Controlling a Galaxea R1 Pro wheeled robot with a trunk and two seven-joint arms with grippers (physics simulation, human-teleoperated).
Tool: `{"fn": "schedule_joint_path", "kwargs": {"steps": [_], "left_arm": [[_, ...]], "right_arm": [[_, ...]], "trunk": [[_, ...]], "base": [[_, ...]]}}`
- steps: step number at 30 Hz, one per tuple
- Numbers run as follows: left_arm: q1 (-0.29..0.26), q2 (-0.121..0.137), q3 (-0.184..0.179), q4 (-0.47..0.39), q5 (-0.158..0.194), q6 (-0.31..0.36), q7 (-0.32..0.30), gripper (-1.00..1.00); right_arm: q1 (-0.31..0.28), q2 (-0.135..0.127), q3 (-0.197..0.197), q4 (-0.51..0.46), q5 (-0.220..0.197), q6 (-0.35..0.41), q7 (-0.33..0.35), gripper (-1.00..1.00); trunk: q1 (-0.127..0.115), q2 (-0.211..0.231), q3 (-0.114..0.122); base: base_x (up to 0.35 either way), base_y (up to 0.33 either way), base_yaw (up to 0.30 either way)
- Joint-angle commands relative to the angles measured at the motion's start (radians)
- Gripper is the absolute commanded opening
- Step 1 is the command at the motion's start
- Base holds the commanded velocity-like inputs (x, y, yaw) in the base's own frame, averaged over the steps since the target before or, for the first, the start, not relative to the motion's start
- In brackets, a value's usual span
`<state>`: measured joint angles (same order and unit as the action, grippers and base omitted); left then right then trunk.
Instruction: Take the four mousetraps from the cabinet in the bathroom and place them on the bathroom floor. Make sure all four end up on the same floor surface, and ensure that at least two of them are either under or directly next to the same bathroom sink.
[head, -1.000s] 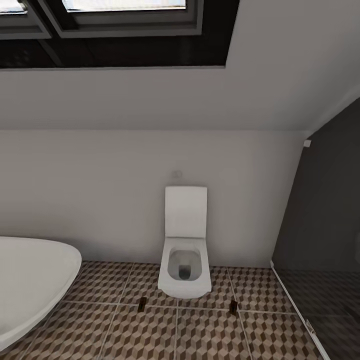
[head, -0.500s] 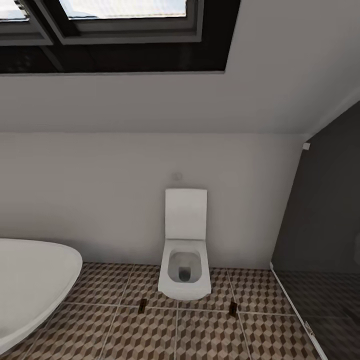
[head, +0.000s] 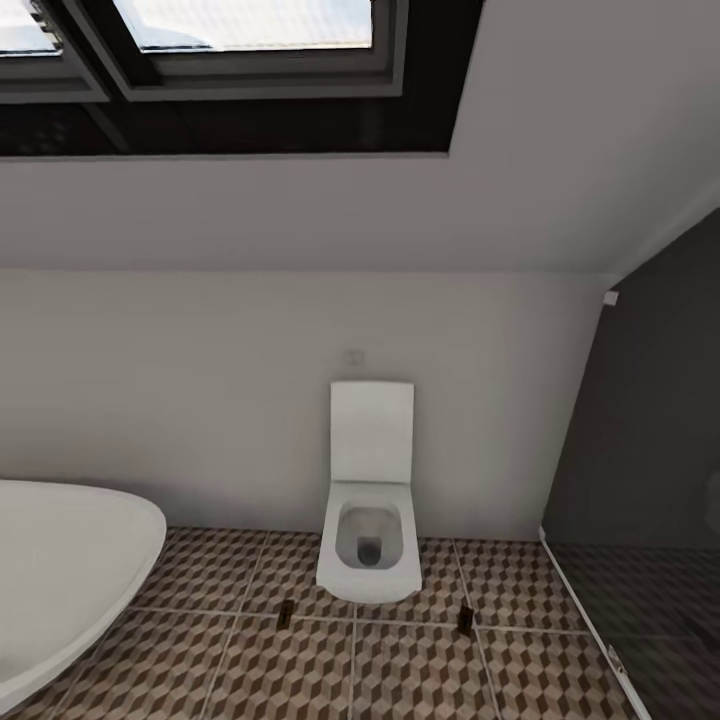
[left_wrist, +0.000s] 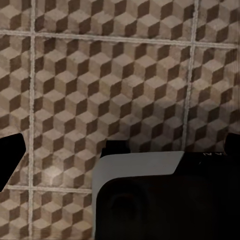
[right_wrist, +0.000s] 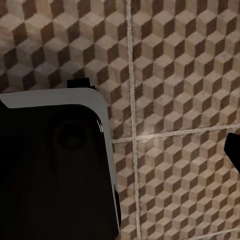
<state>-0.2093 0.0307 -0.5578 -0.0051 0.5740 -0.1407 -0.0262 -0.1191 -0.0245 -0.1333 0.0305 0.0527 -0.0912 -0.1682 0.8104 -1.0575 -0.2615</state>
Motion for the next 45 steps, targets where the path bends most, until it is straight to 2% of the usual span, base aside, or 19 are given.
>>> {"fn": "schedule_joint_path", "kwargs": {"steps": [1, 6, 13, 45], "left_arm": [[0.006, -0.003, -0.008, 0.0, 0.01, -0.003, -0.003, 1.0], [0.031, -0.019, -0.008, 0.0, 0.01, -0.008, -0.005, 1.0], [0.041, -0.026, -0.008, 0.0, 0.01, -0.011, -0.006, 1.0], [0.045, -0.025, -0.013, -0.009, 0.001, -0.014, 0.003, 1.0]], "right_arm": [[-0.001, 0.0, -0.008, 0.003, 0.006, -0.007, -0.002, 1.0], [-0.001, 0.0, -0.008, 0.003, 0.006, -0.008, -0.002, 1.0], [-0.001, 0.0, -0.008, 0.003, 0.006, -0.008, -0.002, 1.0], [-0.001, -0.009, -0.011, 0.001, 0.012, -0.007, -0.005, 1.0]], "trunk": [[-0.004, 0.006, 0.002], [-0.023, 0.041, 0.018], [-0.05, 0.09, 0.04], [-0.05, 0.09, 0.04]], "base": [[0.0, 0.0, 0.0], [0.0, 0.0, 0.0], [0.0, 0.0, 0.0], [0.0, 0.0, 0.0]]}}
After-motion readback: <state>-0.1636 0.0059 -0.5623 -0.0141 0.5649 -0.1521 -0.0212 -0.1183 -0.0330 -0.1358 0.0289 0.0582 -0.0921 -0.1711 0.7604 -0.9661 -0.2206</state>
